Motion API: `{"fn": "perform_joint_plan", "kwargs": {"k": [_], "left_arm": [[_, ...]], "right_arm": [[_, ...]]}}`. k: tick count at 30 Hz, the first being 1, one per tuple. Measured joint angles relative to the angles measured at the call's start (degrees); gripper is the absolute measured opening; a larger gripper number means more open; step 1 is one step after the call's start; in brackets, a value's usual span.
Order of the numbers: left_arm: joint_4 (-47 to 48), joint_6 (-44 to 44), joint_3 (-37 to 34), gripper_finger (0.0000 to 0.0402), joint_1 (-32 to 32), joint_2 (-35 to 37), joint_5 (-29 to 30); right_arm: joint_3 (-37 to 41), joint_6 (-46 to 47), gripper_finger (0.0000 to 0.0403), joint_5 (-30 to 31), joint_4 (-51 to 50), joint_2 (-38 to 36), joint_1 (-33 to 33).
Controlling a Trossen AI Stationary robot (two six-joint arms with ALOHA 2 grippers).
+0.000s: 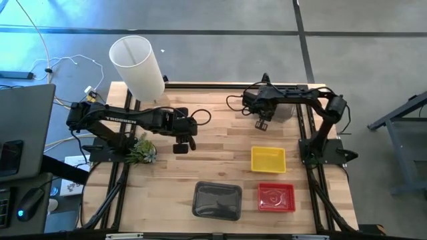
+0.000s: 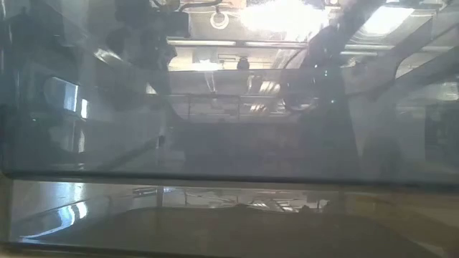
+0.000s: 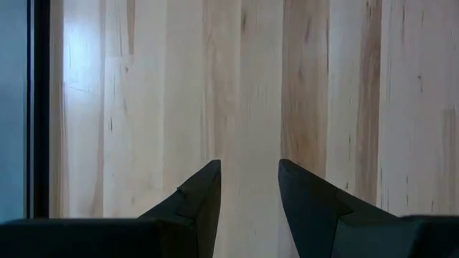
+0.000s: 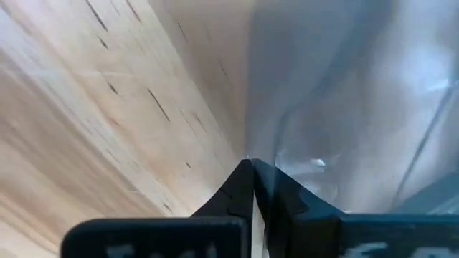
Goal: Stack baskets by color
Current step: Stack the top black bin into the stacked black bins
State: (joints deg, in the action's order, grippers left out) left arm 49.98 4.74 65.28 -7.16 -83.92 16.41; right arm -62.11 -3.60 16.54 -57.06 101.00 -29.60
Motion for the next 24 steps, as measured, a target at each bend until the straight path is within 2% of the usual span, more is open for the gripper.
{"fn": "perform_joint_plan", "kwargs": {"k": [12,24], "left_arm": [[3.48,-2.0,0.02,0.0126,-0.28,0.0,-0.84],[4.46,-8.58,0.06,0.0126,-2.39,0.52,-0.84]], "right_arm": [[-0.07,8.83,0.0,1.37,-1.02,-10.24,8.28],[-0.09,24.03,0.0,2.23,-0.94,-20.5,25.38]]}}
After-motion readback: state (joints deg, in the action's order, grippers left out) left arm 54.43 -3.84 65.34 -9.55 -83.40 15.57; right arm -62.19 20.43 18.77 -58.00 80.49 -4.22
